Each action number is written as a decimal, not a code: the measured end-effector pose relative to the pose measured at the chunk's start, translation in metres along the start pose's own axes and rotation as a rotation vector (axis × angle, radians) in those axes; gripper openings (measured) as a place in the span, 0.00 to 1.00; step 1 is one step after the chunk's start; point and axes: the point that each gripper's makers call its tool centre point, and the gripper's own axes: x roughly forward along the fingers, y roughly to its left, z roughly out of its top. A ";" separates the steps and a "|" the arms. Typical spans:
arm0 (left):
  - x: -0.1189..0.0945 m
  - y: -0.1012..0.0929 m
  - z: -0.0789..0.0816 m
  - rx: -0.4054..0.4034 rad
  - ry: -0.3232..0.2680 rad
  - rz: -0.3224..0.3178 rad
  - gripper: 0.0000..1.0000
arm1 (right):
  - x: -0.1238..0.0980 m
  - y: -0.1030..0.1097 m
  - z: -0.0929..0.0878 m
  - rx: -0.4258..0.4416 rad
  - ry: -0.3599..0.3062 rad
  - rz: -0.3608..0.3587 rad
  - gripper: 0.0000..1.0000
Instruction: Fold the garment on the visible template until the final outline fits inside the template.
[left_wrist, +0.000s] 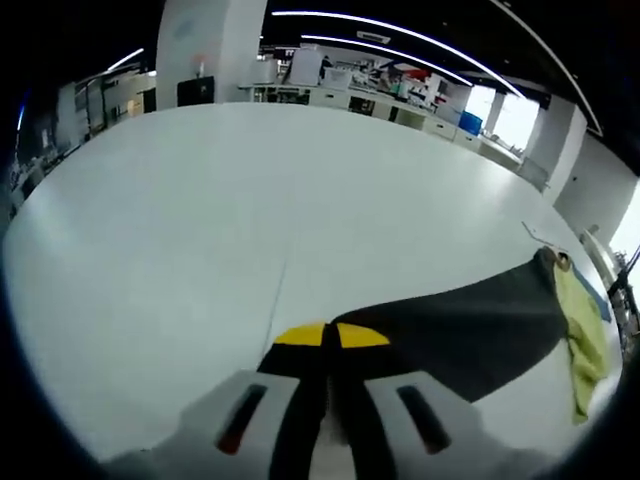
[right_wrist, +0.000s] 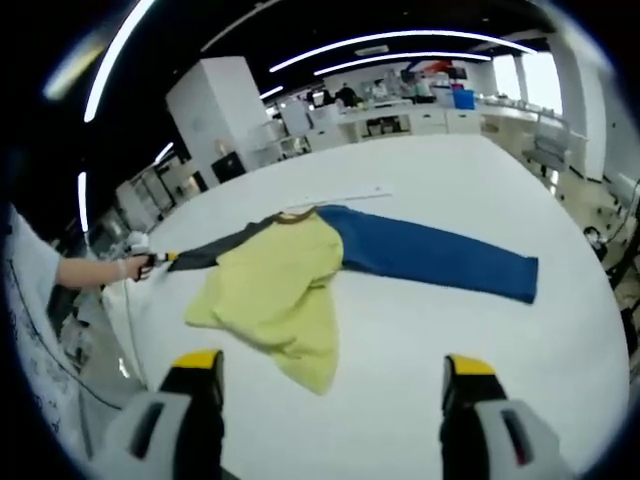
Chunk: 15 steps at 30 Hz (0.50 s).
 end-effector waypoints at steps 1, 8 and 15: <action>0.001 0.000 0.000 0.010 -0.002 -0.007 0.01 | 0.000 0.000 0.000 0.002 0.000 0.001 0.91; -0.012 -0.012 0.008 0.085 -0.077 -0.112 0.37 | 0.001 0.007 0.003 0.006 -0.012 0.018 0.91; -0.041 -0.044 0.012 0.091 -0.162 -0.309 0.73 | 0.001 0.012 0.007 -0.004 -0.023 0.034 0.91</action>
